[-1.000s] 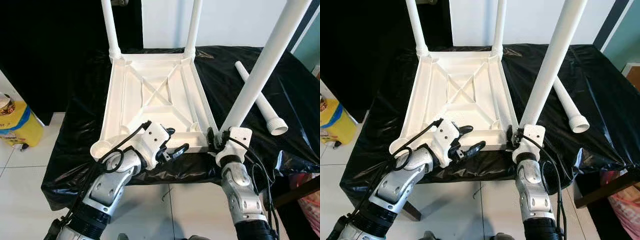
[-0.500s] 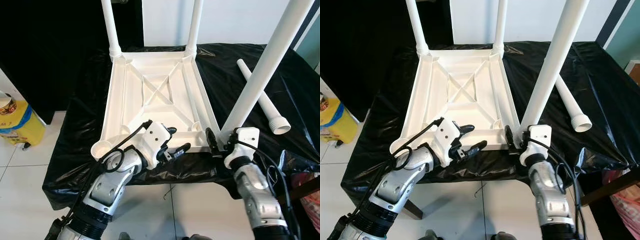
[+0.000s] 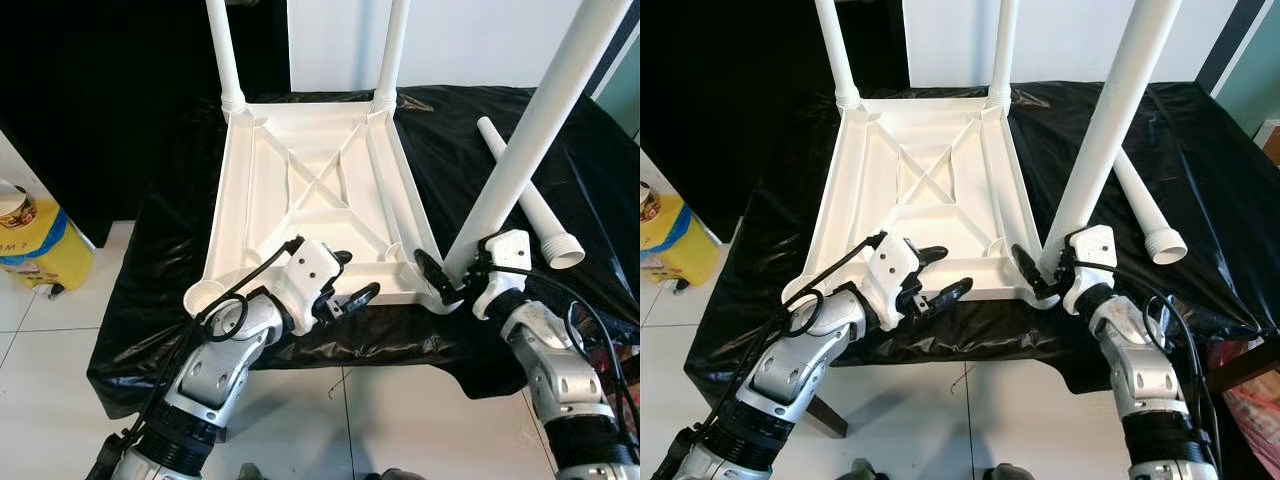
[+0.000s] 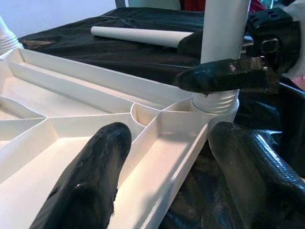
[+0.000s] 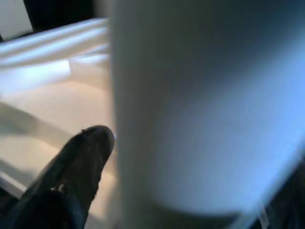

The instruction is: Building children table

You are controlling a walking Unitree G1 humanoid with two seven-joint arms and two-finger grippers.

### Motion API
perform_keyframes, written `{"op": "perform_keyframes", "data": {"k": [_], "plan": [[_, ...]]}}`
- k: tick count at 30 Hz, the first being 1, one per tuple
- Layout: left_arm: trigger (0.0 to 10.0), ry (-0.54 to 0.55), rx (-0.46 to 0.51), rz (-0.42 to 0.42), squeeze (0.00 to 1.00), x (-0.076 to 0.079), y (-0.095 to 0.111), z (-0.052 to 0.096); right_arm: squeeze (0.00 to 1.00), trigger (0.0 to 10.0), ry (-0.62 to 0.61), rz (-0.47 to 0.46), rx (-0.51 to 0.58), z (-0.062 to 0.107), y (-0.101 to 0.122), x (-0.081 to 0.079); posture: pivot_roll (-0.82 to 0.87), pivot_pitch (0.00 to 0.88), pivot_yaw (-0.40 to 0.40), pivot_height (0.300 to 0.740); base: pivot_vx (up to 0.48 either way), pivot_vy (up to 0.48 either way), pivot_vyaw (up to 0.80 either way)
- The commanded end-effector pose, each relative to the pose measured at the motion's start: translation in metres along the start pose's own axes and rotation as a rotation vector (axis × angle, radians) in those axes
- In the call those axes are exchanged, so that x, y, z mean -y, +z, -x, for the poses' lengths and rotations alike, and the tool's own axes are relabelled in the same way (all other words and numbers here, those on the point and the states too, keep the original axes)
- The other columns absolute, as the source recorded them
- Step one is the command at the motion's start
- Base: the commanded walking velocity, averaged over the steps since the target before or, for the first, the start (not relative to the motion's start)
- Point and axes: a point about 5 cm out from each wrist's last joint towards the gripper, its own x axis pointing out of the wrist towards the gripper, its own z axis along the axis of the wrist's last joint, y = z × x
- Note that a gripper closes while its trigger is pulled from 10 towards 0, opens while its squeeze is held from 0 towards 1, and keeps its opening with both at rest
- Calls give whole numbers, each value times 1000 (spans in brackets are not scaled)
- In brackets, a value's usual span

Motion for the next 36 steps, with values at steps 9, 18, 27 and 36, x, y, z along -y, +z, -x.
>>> {"op": "perform_keyframes", "data": {"k": [9, 18, 27, 36], "plan": [[10000, -10, 4, -6, 0, -1, 4, 0, 0, 0, 159, 40, -65, -7, -12, -4, -26, 81, -15, 740, 0, 0, 0], [10000, -11, 3, -1, 0, 0, 4, 0, 0, 0, 162, 40, -85, -4, -20, 0, -30, 86, -14, 740, 0, 0, 0], [10000, -32, 7, 1, 0, 3, 5, -2, 0, 10000, 54, -40, -78, 2, -26, -2, -44, 87, -10, 740, 0, 0, 0], [10000, -25, 11, 2, 0, 1, 5, -4, 0, 10000, -97, -94, -35, 4, -28, -13, -50, 79, -19, 740, 0, 0, 0]]}}
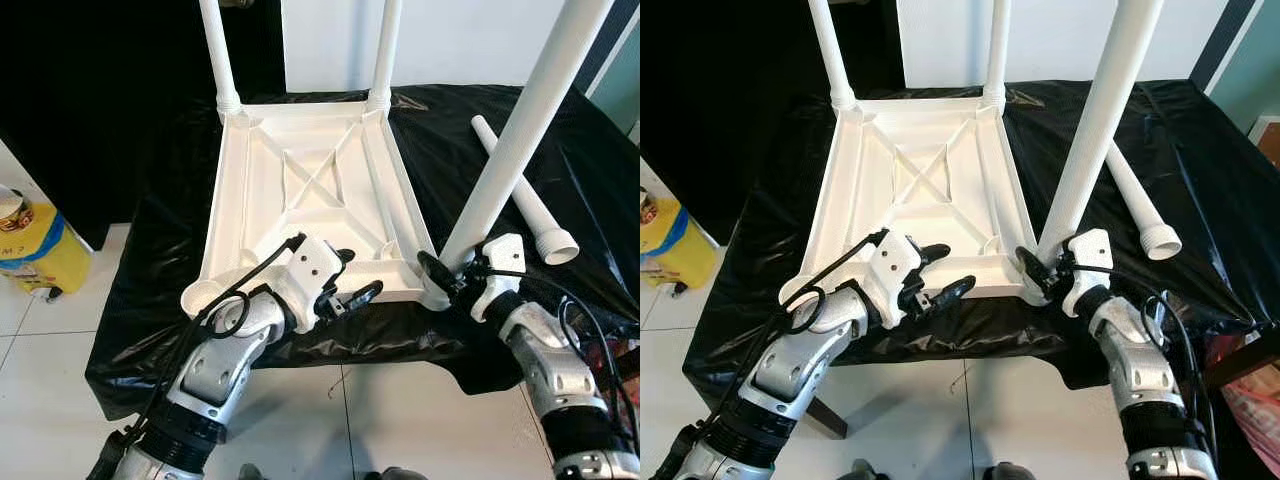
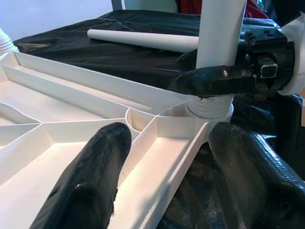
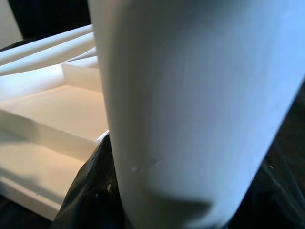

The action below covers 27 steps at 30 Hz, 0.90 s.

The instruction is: Building children table

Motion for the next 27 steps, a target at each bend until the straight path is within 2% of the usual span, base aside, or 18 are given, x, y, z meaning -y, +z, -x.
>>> {"op": "perform_keyframes", "data": {"k": [1, 4, 8, 10, 11, 13, 15, 16, 18, 19, 21, 27], "plan": [[10000, -19, 6, -7, 0, 2, 2, -2, 0, 10000, -52, -46, -57, 5, -15, -7, -56, 75, -18, 740, 0, 0, 0], [10000, -19, 7, -7, 0, 2, 2, -3, 0, 10000, -81, -54, -51, 5, -15, -10, -58, 74, -18, 740, 0, 0, 0], [10000, -32, 17, -3, 0, 4, 3, -6, 0, 10000, -200, -110, -34, 5, -17, -19, -72, 66, -13, 740, 0, 0, 0], [10000, -32, 17, -3, 0, 4, 3, -6, 0, 10000, -200, -110, -34, 5, -17, -19, -72, 66, -13, 740, 0, 0, 0], [10000, -35, 19, -5, 0, 4, 4, -7, 0, 10000, -240, -111, -29, 6, -17, -21, -73, 66, -13, 740, 0, 0, 0], [10000, -38, 22, -6, 0, 4, 4, -9, 0, 10000, -377, -171, -9, 7, -18, -31, -76, 63, -15, 740, 0, 0, 0], [10000, -39, 23, -7, 0, 3, 5, -10, 0, 10000, -415, -191, -6, 7, -19, -33, -76, 63, -15, 740, 0, 0, 0], [10000, -41, 23, -7, 0, 4, 4, -9, 0, 10000, -446, -228, -3, 5, -19, -40, -74, 61, -13, 740, 0, 0, 0], [10000, -44, 24, -6, 0, 5, 4, -9, 0, 10000, -469, -259, -1, 3, -20, -48, -74, 60, -12, 740, 0, 0, 0], [10000, -46, 24, -6, 0, 6, 4, -9, 0, 10000, -443, -260, 6, 1, -18, -55, -72, 57, -12, 740, 0, 0, 0], [10000, -47, 24, -6, 0, 6, 4, -9, 0, 10000, -421, -256, 11, 0, -17, -59, -72, 57, -12, 740, 0, 0, 0], [10000, -51, 23, -9, 0, 6, 4, -10, 0, 10000, -433, -262, 13, 2, -14, -60, -68, 52, -11, 740, 0, 0, 0]]}}
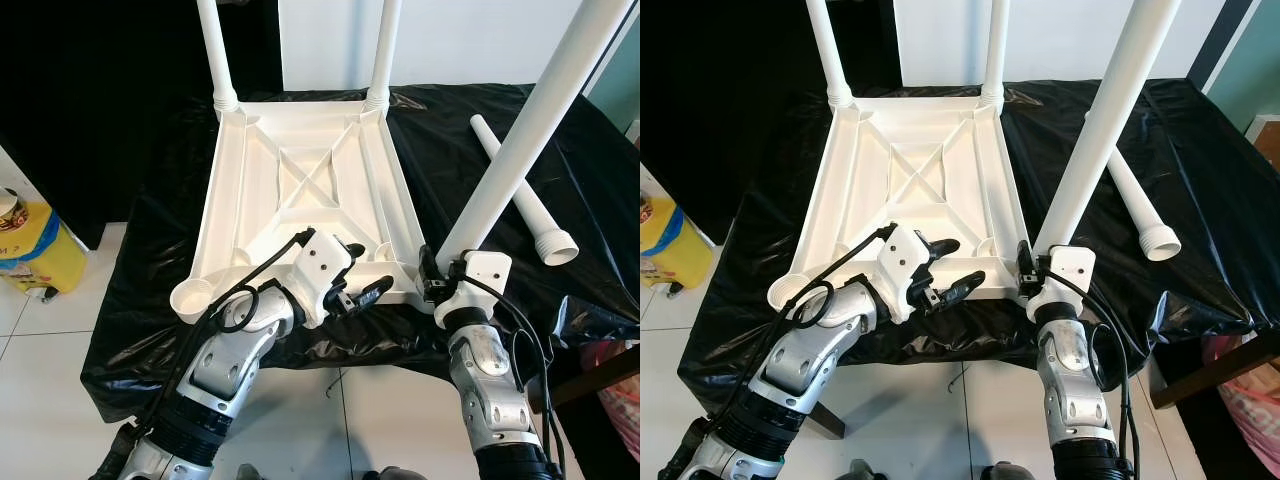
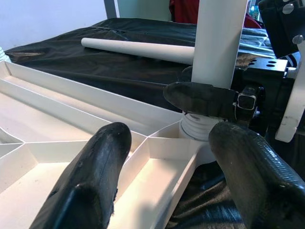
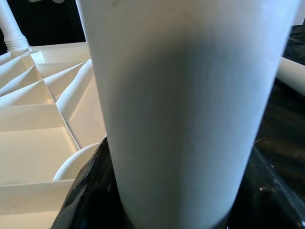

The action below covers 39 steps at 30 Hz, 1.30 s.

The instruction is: Building children table

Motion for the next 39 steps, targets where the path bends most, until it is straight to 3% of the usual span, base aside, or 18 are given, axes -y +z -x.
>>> {"op": "perform_keyframes", "data": {"k": [1, 15, 16, 23, 29, 30, 35, 39], "plan": [[10000, -35, -5, -11, 0, 3, -2, -1, 0, 10000, -16, -85, -84, 8, -16, -5, -68, 52, -11, 740, 0, 0, 0], [10000, -36, -4, -15, 0, 3, -1, -1, 0, 10000, -9, -9, -70, 11, -11, -2, -67, 51, -12, 740, 0, 0, 0], [10000, -36, -5, -16, 0, 3, -2, -1, 1000, 10000, -9, -10, -69, 11, -11, -1, -65, 51, -13, 740, 0, 0, 0], [10000, -30, -8, -17, 0, 1, -2, 0, 1000, 10000, 7, 2, -44, 11, -7, -1, -65, 51, -12, 740, 0, 0, 0], [10000, -16, -14, -24, 0, -2, -2, -1, 1000, 10000, 64, 66, -7, 14, 2, 2, -74, 53, -7, 740, 0, 0, 0], [10000, -10, -19, -26, 0, -4, -3, -1, 0, 10000, 75, 71, -9, 17, 3, 4, -78, 56, -6, 740, 0, 0, 0], [10000, 14, -42, -48, 0, -9, -6, -1, 0, 10000, 93, 81, -24, 23, 3, 9, -83, 58, -4, 740, 0, 0, 0], [10000, 63, -95, -88, 0, -26, -11, 2, 0, 10000, 112, 101, -41, 33, 2, 15, -97, 69, 7, 740, 0, 0, 0]]}}
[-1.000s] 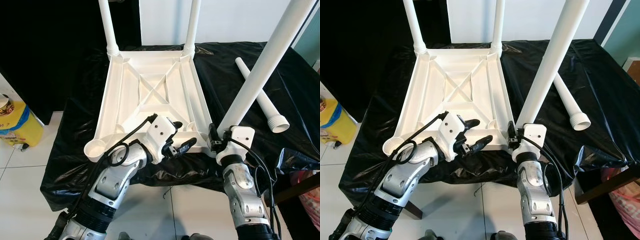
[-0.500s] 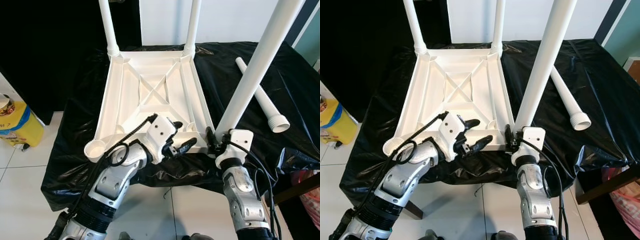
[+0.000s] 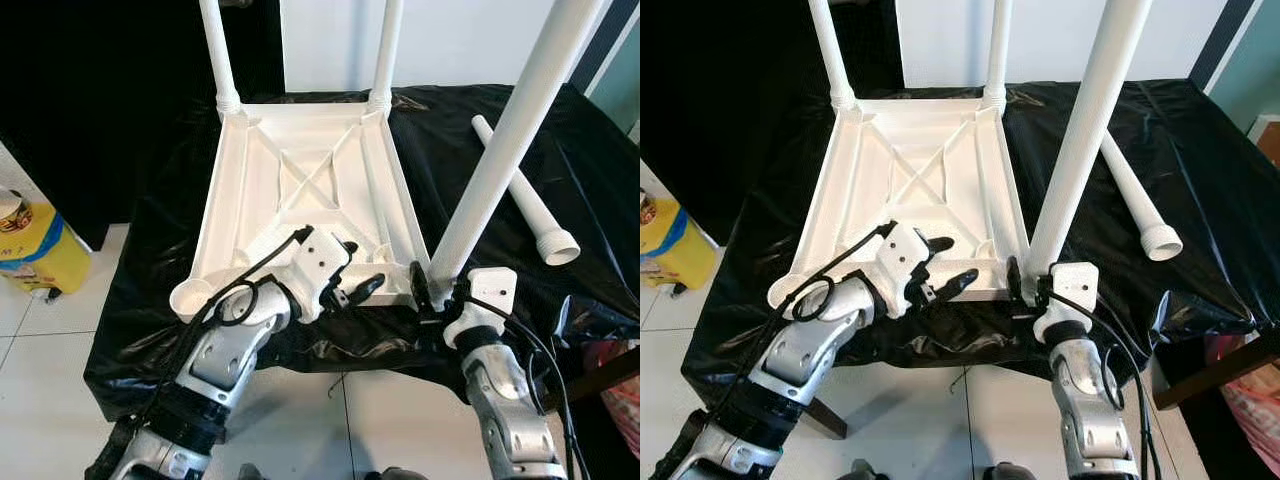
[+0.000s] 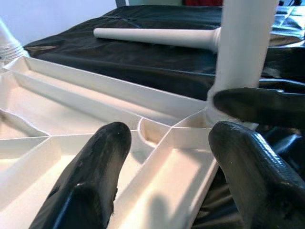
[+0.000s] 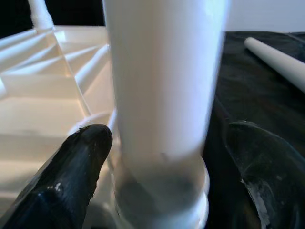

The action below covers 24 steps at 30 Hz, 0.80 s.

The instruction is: Building children table

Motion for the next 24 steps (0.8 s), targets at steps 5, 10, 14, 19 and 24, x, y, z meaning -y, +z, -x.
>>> {"op": "perform_keyframes", "data": {"k": [5, 10, 14, 19, 24], "plan": [[10000, 77, -97, -58, 0, -22, -12, 3, 0, 10000, 53, -2, -18, 13, -1, 1, -102, 71, 13, 740, 0, 0, 0], [10000, 135, -171, -64, 0, -37, -21, 4, 0, 10000, 94, 8, -40, 23, -4, 5, -109, 77, 23, 740, 0, 0, 0], [10000, 148, -237, -72, 0, -46, -27, 4, 0, 10000, 93, 19, -48, 25, -4, 11, -113, 79, 26, 740, 0, 0, 0], [10000, 136, -261, -88, 0, -52, -28, 2, 0, 10000, 90, 23, -46, 25, -3, 13, -114, 80, 26, 740, 0, 0, 0], [10000, 119, -289, -41, 0, -58, -29, -1, 0, 10000, 104, 16, -48, 26, -5, 10, -112, 79, 27, 740, 0, 0, 0]]}}
